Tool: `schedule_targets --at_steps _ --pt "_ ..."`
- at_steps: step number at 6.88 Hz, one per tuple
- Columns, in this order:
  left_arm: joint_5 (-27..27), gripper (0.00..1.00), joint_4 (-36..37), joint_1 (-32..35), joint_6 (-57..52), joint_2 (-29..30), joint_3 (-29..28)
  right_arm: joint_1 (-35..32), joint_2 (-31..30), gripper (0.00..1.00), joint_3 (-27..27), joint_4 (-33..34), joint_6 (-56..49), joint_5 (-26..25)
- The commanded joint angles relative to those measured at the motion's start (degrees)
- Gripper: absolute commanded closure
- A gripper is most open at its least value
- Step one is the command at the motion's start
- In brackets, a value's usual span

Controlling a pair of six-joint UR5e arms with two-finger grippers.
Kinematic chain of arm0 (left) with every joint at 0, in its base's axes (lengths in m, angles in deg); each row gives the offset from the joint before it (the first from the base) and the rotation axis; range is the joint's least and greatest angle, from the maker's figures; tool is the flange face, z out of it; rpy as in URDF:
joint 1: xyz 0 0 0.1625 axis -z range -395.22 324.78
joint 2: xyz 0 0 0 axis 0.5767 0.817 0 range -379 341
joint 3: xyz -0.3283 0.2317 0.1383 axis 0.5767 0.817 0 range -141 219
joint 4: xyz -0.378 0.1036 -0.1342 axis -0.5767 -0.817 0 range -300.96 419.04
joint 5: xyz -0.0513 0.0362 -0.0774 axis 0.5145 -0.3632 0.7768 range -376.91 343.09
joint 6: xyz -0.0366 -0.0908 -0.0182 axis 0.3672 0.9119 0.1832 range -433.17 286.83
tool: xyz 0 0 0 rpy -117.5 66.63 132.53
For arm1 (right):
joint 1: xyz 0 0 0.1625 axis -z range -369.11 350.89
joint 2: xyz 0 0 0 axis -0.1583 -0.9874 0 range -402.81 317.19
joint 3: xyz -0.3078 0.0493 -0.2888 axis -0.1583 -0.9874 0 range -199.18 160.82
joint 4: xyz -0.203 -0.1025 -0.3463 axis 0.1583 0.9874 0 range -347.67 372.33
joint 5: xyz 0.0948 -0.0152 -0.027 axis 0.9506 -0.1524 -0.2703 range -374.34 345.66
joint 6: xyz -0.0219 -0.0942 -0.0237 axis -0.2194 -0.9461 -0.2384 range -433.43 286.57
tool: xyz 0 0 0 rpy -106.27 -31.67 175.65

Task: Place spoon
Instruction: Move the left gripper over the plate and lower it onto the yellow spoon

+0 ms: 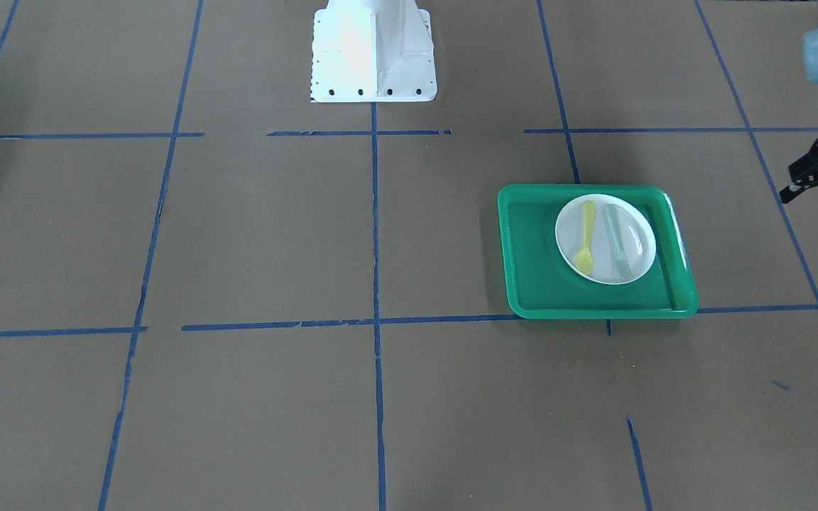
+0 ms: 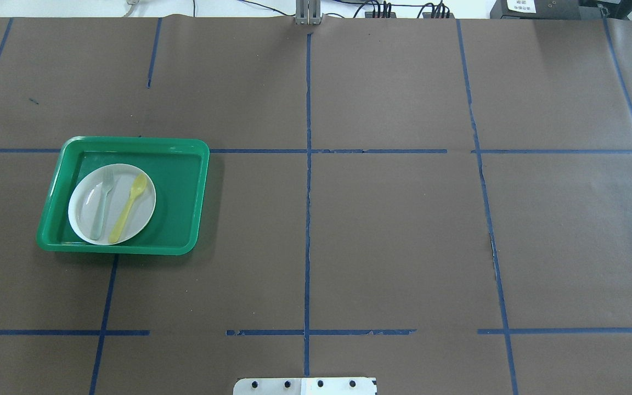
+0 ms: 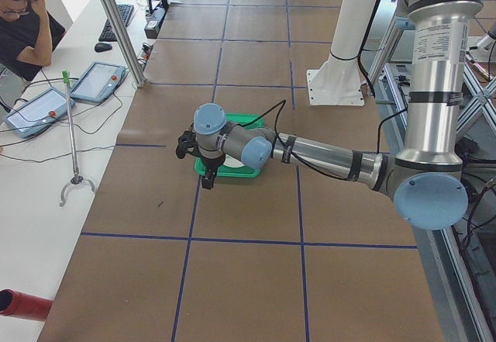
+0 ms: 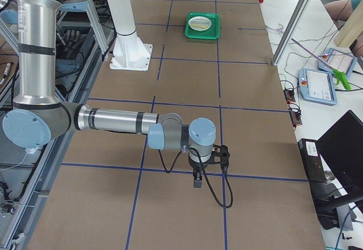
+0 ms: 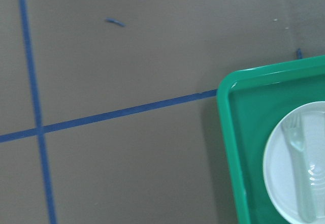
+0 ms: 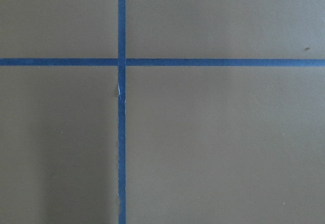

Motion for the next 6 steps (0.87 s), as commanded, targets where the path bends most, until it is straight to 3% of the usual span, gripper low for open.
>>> schedule_targets --at_steps 1,2,3,6 --pt "-5.53 0.11 -2.25 -12.7 13.33 8.39 -1.7 0.0 0.0 0.0 0.03 0.0 0.0 0.01" --pt "-11.15 0.17 -2.25 -16.59 13.91 9.91 -1.88 0.0 0.0 0.0 0.03 0.0 0.0 0.01" --pt "-13.38 0.19 -2.25 -20.19 14.7 10.8 -3.1 0.0 0.0 0.0 0.03 0.0 0.0 0.01" --pt "-13.75 0.25 -2.6 -23.56 14.88 11.6 -4.78 0.0 0.0 0.0 0.03 0.0 0.0 0.01"
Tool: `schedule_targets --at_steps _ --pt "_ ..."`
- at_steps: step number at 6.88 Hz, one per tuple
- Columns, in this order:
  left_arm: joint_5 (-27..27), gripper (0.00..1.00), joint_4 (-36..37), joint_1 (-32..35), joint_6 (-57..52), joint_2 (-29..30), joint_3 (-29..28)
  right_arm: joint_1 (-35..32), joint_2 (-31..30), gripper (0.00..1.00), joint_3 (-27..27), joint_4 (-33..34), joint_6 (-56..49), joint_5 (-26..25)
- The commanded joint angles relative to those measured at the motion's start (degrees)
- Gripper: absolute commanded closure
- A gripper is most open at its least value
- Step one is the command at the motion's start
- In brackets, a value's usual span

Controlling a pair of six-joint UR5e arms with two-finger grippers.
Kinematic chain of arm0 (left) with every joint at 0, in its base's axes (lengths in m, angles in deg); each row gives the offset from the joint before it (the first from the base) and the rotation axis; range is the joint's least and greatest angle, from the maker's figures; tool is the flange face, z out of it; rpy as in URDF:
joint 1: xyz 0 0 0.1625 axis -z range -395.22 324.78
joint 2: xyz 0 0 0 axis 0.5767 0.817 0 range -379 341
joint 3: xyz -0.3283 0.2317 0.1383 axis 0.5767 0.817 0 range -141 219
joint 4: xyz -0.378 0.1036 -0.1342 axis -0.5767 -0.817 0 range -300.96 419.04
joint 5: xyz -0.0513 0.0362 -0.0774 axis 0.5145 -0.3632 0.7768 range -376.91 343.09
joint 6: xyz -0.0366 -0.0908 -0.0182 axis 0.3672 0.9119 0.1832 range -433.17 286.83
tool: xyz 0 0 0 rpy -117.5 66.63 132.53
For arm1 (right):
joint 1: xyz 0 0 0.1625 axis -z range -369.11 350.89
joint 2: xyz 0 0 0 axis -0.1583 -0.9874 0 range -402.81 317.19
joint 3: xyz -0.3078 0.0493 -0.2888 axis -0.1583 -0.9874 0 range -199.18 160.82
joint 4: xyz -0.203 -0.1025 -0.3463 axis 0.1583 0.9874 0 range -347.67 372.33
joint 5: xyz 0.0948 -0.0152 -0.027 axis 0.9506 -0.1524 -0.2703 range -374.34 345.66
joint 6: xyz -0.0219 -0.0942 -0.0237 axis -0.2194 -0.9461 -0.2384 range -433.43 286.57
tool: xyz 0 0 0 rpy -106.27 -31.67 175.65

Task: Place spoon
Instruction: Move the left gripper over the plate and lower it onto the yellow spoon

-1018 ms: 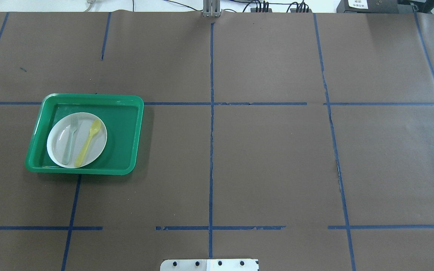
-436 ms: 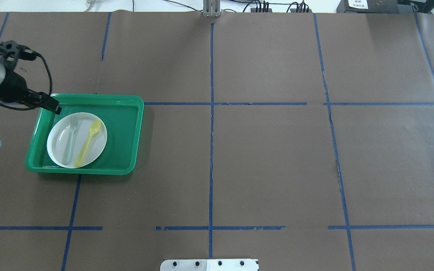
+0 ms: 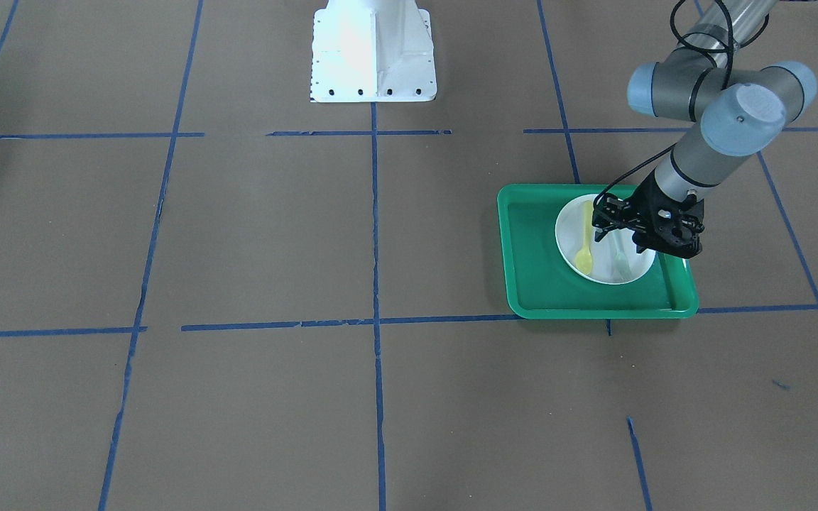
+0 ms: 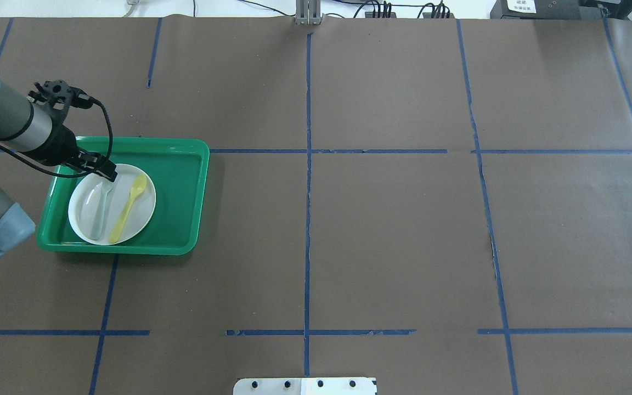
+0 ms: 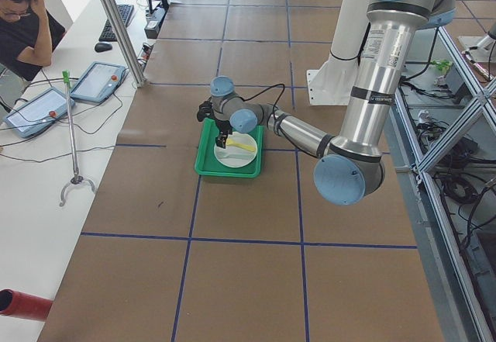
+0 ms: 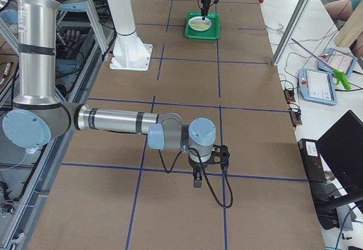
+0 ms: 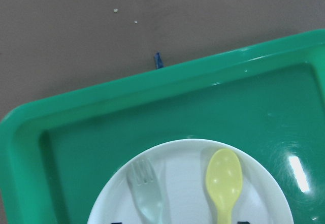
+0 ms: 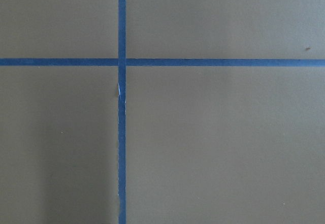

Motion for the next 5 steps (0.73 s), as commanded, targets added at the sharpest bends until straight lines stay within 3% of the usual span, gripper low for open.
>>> schedule_targets --at_steps 1,5 --pt "-0.88 0.25 -0.08 -2.34 0.05 1.11 -1.7 0.0 0.0 0.0 0.0 0.0 0.0 0.0" --pt "-0.89 0.3 -0.08 -3.75 0.13 2.26 -3.9 0.0 0.0 0.0 0.0 0.0 0.0 0.0"
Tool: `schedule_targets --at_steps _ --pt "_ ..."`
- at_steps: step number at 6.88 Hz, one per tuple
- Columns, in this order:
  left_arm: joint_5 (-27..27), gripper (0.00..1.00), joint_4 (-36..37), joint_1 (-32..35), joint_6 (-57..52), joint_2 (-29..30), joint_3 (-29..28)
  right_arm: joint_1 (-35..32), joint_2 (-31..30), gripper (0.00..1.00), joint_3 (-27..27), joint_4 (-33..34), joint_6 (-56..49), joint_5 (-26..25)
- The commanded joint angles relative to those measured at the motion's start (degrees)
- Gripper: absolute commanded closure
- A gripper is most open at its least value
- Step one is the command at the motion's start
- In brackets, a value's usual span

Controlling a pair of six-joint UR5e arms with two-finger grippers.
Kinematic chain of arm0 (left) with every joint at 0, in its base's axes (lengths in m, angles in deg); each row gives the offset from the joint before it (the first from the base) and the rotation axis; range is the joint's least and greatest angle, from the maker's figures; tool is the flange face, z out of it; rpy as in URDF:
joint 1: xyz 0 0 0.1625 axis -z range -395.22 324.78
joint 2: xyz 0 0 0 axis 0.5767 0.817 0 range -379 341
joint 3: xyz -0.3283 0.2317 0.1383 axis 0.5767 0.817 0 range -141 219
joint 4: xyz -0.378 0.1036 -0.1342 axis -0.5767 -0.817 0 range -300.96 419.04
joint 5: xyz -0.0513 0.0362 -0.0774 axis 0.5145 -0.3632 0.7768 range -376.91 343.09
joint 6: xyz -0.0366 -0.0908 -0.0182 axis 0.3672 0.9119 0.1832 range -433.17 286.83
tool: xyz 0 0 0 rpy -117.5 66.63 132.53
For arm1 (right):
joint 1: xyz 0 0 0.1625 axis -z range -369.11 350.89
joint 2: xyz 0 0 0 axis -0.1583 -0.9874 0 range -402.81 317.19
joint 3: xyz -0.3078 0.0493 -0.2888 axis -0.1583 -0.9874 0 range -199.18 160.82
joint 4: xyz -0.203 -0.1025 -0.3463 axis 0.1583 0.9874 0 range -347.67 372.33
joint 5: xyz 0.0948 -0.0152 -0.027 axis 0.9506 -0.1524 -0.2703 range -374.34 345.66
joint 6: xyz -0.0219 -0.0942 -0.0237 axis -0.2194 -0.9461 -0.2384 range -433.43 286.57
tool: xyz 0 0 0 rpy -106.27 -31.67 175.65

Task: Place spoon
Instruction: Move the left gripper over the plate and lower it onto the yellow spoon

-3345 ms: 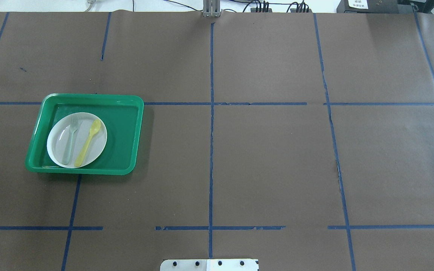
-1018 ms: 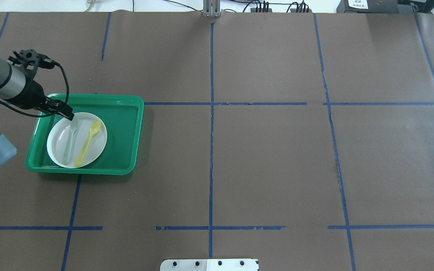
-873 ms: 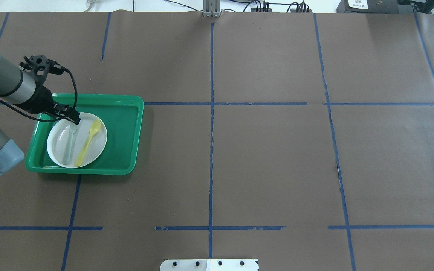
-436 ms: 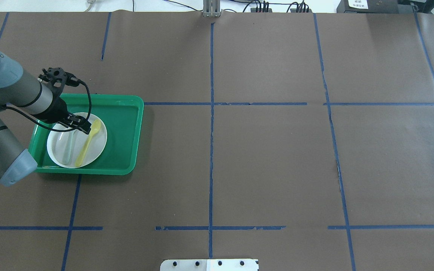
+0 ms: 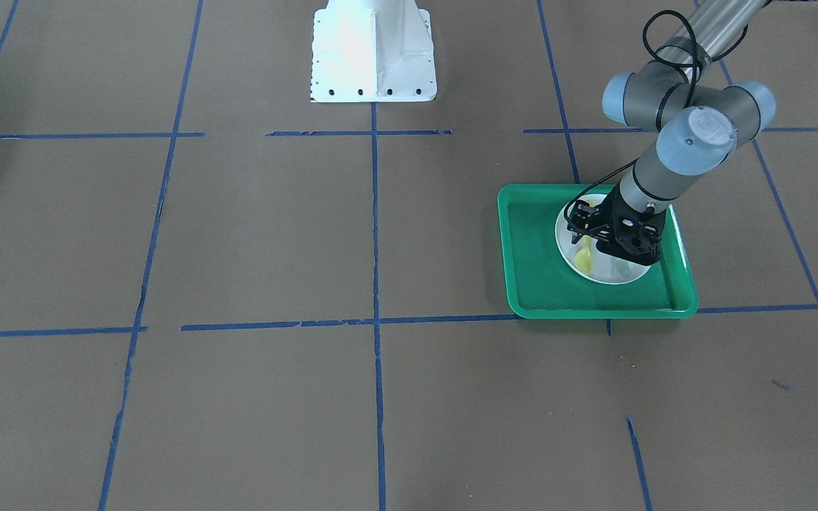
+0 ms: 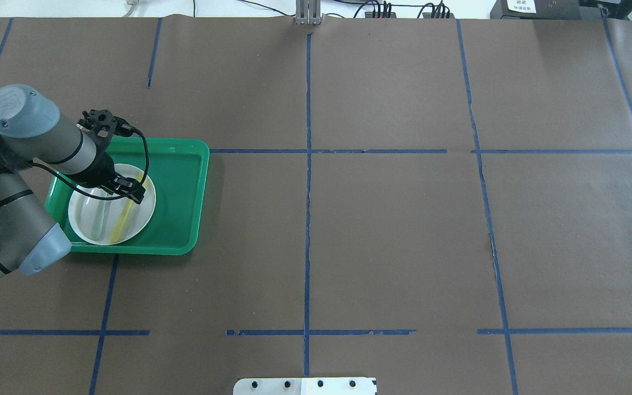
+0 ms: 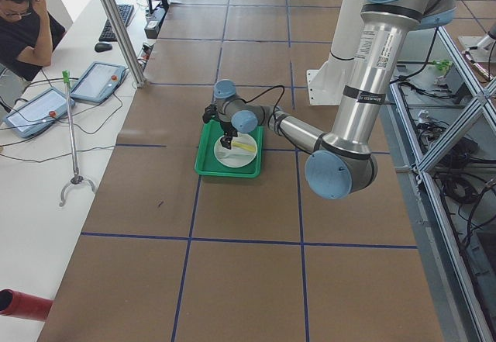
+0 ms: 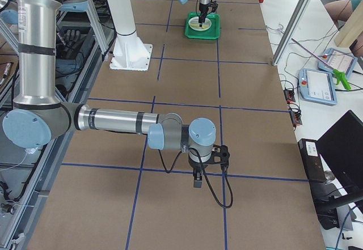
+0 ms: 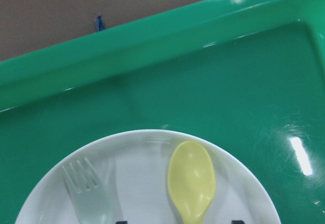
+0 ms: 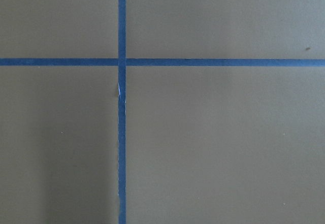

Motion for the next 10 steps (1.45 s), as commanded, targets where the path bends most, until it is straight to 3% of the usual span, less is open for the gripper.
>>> schedule_targets --at_steps 1,6,8,10 --pt "0.05 0.33 0.09 -0.5 0.13 -0.02 -0.2 0.0 0.0 0.0 0.0 0.0 0.0 0.0" --pt "0.14 0.5 0.35 -0.77 0.22 -0.11 -0.11 0.0 0.0 0.0 0.0 0.0 0.0 0.0" --pt "0.14 0.66 0.53 -0.77 0.3 -0.11 -0.11 0.0 0.0 0.0 0.0 0.0 0.0 0.0" --pt "0.58 1.0 1.92 -0.77 0.91 -0.11 0.77 0.0 0.0 0.0 0.0 0.0 0.0 0.0"
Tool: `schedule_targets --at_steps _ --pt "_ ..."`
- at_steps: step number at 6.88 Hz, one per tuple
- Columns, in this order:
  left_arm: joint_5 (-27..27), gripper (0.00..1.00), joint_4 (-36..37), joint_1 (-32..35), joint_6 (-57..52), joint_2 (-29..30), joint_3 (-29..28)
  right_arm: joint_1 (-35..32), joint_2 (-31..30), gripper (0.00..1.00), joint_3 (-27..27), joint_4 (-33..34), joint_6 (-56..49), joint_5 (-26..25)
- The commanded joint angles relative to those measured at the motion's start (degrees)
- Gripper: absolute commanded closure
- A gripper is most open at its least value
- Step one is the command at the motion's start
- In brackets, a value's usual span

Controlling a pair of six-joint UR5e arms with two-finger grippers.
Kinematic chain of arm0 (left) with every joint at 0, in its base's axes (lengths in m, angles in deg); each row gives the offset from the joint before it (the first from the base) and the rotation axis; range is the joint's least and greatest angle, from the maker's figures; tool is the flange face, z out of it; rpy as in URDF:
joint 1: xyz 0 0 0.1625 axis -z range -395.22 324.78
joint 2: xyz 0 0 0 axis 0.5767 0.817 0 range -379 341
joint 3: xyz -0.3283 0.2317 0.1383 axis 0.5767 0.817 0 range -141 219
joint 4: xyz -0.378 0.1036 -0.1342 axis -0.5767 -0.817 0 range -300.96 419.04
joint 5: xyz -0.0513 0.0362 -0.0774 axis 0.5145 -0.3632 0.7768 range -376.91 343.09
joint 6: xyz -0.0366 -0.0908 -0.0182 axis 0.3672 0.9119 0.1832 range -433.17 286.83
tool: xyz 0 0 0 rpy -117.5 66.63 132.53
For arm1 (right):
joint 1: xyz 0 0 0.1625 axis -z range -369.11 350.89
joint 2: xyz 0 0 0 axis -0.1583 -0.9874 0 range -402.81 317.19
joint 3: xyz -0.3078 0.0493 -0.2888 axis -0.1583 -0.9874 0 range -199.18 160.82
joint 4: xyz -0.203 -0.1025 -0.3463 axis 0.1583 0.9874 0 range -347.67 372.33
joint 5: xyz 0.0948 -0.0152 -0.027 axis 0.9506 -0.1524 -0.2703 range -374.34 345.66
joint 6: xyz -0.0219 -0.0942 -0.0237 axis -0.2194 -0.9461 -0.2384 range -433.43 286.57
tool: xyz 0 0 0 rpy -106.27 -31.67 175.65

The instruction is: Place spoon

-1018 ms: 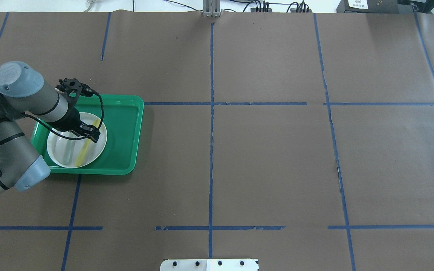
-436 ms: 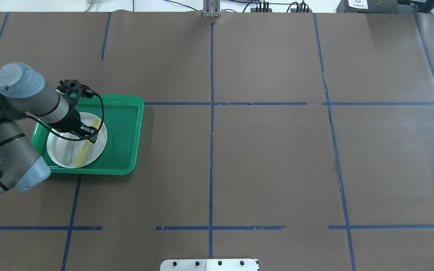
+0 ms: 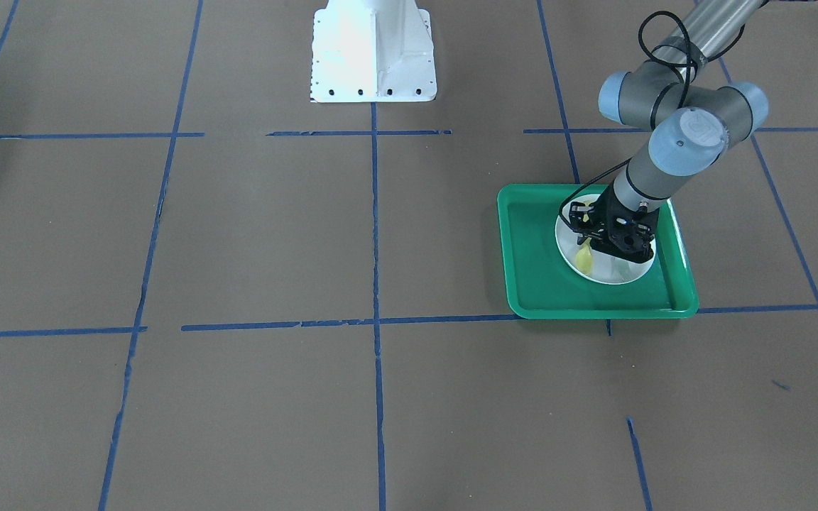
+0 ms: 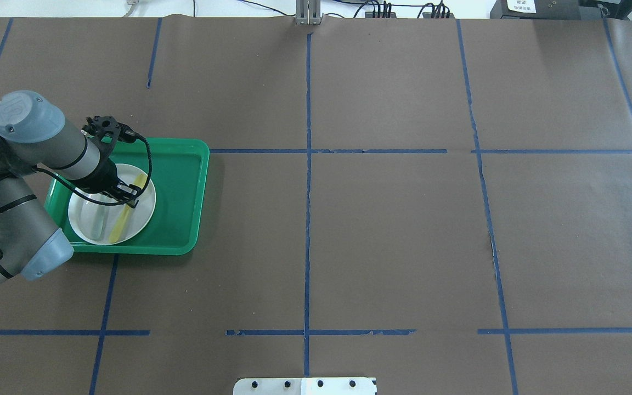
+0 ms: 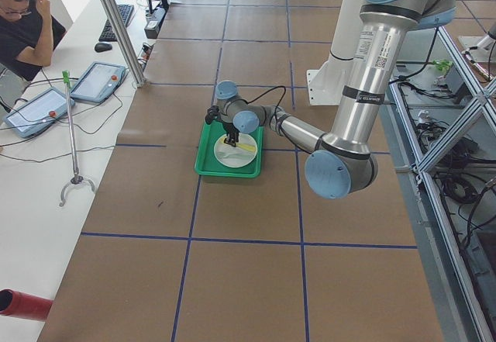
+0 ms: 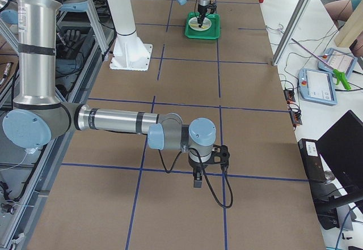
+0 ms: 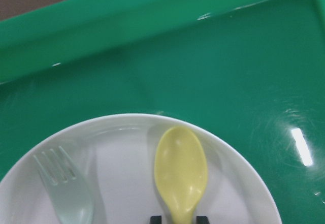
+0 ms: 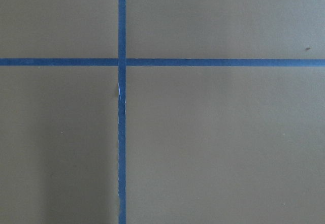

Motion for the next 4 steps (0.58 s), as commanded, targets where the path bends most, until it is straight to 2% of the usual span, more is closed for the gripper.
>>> schedule_targets --at_steps 1,4 --pt "0.22 1.0 1.37 0.0 0.62 0.04 0.54 0.0 0.0 0.0 0.0 0.0 0.0 0.0" --pt "0.22 1.0 1.46 0.09 2.45 -0.05 0.72 0.0 0.0 0.0 0.0 0.0 0.0 0.0"
